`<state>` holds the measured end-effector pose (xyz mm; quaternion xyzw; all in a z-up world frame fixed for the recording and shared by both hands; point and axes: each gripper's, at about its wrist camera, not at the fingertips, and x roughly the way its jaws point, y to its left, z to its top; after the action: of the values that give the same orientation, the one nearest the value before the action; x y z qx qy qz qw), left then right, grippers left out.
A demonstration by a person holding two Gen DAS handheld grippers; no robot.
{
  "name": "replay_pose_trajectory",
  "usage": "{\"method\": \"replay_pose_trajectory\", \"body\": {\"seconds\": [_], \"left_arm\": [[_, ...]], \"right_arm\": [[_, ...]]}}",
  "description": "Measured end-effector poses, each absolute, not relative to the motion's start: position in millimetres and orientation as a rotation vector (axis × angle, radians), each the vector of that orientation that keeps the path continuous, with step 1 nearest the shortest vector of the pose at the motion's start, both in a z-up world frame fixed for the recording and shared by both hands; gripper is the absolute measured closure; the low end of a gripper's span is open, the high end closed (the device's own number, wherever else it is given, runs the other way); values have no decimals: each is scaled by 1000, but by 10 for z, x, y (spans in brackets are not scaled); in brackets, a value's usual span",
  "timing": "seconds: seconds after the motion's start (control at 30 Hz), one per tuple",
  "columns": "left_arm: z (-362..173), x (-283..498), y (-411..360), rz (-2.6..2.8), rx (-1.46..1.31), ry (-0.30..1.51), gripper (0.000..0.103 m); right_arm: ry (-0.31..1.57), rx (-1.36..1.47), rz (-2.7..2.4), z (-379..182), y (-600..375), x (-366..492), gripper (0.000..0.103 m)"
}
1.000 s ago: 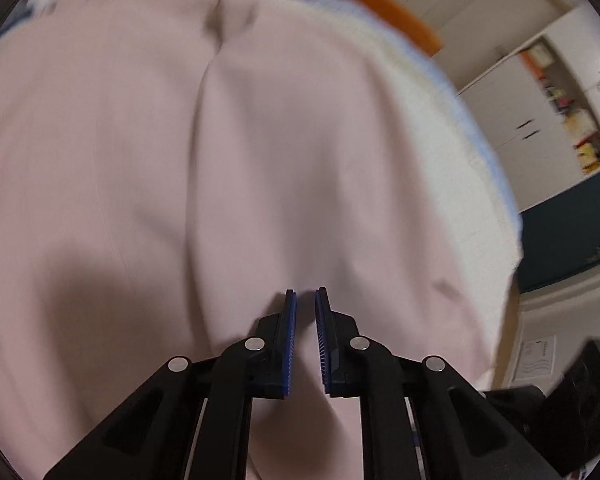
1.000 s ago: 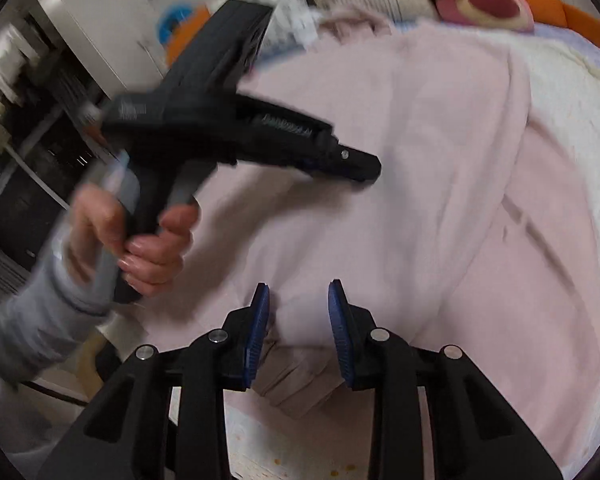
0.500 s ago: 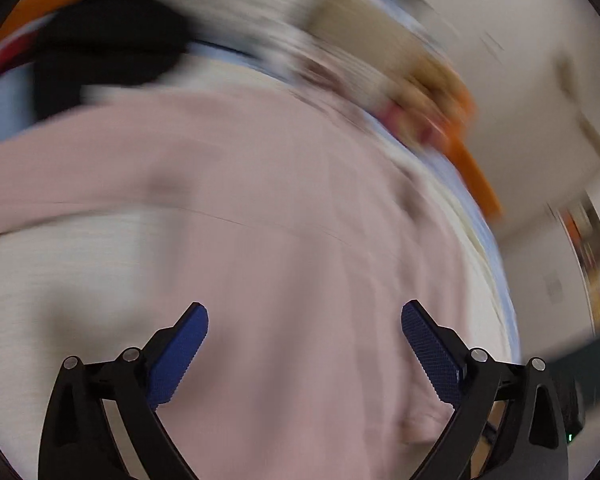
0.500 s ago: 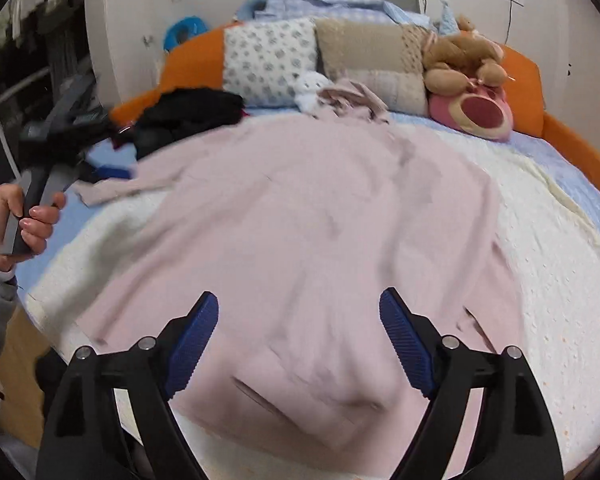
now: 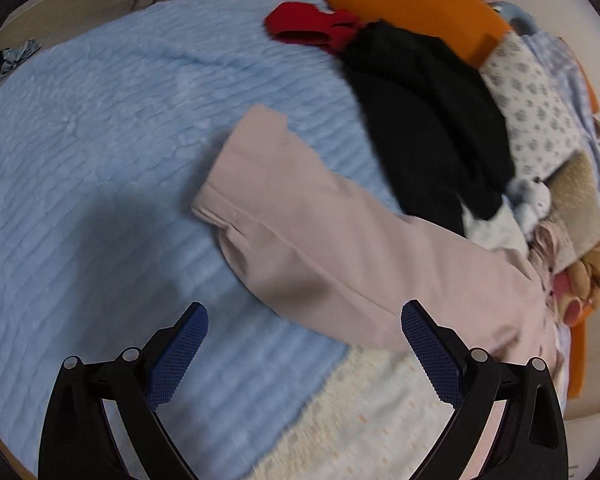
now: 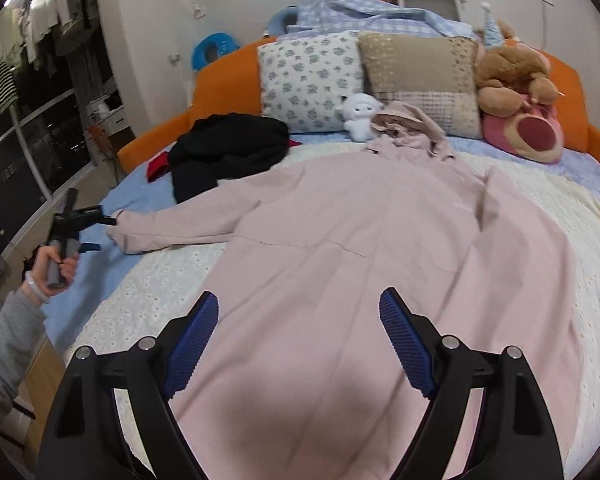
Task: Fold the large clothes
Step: 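Grasp the other sleeve cuff with the left tool, then carry the held cuff with the left tool across the jacket body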
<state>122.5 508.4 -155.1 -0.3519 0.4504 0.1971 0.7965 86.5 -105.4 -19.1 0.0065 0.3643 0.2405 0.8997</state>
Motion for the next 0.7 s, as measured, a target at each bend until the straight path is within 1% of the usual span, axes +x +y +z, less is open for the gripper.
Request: {"method": "replay_pose_trajectory", "body": {"seconds": [0.23, 0.27, 0.3, 0.33, 0.37, 0.4, 0.43, 0.47, 0.5, 0.57, 0.63, 0.7], "left_arm": [[-1739, 1378, 5373, 462, -769, 948, 5], [-1751, 1402, 5388, 471, -756, 943, 7], [-1757, 1436, 5406, 479, -743, 937, 12], [-1774, 1488, 5430, 500, -723, 939, 29], [-1789, 1509, 5445, 515, -715, 942, 43], [-1824, 1526, 5471, 512, -724, 938, 48], [-1845, 1540, 5486, 507, -734, 932, 57], [-1870, 1554, 5491, 499, -743, 926, 64], [-1863, 1558, 5471, 492, -743, 921, 67], [-1790, 1542, 5395, 481, -728, 902, 77], [-1627, 1521, 5269, 427, -710, 872, 81], [-1374, 1492, 5102, 369, -661, 836, 82]], "right_arm": [[769, -5, 532, -291, -788, 1193, 21], [780, 7, 541, -330, -740, 1287, 21], [788, 17, 547, -359, -709, 1360, 21], [802, 23, 557, -398, -650, 1475, 21], [813, 32, 566, -425, -621, 1558, 21], [831, 51, 581, -451, -587, 1672, 21], [858, 72, 584, -485, -543, 1828, 21], [869, 86, 585, -497, -524, 1926, 21], [878, 105, 589, -503, -499, 2045, 21], [901, 130, 595, -494, -441, 2307, 21], [922, 162, 614, -473, -376, 2579, 23], [959, 187, 587, -450, -265, 2978, 23]]}}
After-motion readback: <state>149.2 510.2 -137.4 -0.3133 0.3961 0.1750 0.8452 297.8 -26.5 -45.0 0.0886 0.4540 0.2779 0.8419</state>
